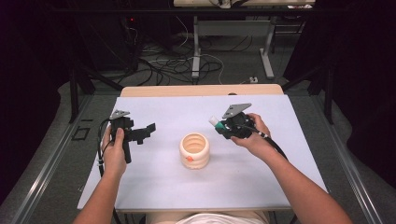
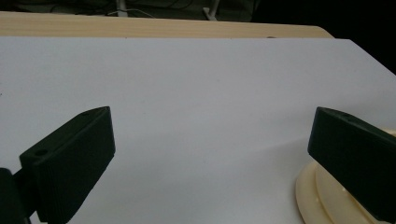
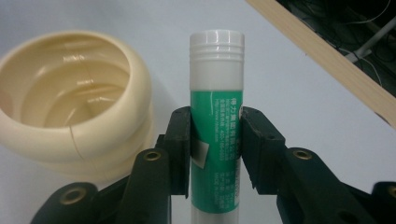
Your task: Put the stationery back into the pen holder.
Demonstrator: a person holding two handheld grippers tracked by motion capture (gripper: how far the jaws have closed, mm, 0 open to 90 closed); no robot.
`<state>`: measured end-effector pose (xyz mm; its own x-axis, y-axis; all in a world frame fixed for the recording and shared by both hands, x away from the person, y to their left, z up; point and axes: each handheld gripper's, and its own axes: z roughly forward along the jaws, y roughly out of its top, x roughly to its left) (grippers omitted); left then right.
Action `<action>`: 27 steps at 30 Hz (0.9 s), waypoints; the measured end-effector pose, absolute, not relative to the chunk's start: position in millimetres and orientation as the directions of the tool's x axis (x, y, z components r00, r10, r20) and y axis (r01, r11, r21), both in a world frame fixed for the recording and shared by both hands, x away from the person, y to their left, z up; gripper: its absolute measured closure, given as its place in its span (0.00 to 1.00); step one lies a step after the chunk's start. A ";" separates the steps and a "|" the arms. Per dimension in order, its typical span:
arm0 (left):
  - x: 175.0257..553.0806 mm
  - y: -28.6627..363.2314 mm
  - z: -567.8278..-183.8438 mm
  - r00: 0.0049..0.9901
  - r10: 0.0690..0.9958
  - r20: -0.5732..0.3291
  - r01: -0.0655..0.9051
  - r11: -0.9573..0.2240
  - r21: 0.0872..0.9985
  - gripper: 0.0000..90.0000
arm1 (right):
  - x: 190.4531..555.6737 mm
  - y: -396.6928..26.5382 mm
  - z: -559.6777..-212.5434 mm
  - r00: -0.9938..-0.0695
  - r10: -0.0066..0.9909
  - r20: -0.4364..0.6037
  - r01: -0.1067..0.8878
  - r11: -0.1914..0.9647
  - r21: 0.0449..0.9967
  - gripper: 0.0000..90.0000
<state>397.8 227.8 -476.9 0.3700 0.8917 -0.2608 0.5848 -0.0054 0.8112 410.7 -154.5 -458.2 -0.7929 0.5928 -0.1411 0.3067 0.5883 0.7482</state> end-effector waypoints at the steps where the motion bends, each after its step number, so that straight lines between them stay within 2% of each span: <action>1: 397.7 227.9 -476.8 0.370 0.891 -0.262 0.585 -0.005 0.811 0.01 | 410.5 -153.6 -456.9 -0.794 0.591 -0.143 0.297 0.582 0.757 0.73; 27: 396.8 229.9 -473.8 0.369 0.890 -0.268 0.580 0.005 0.815 0.01 | 386.0 -118.9 -439.3 -0.818 0.575 -0.031 0.205 0.340 0.918 0.73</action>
<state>396.8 229.9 -473.8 0.3692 0.8898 -0.2684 0.5797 0.0052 0.8148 386.0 -118.9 -439.3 -0.8176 0.5750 -0.0307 0.2048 0.3401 0.9178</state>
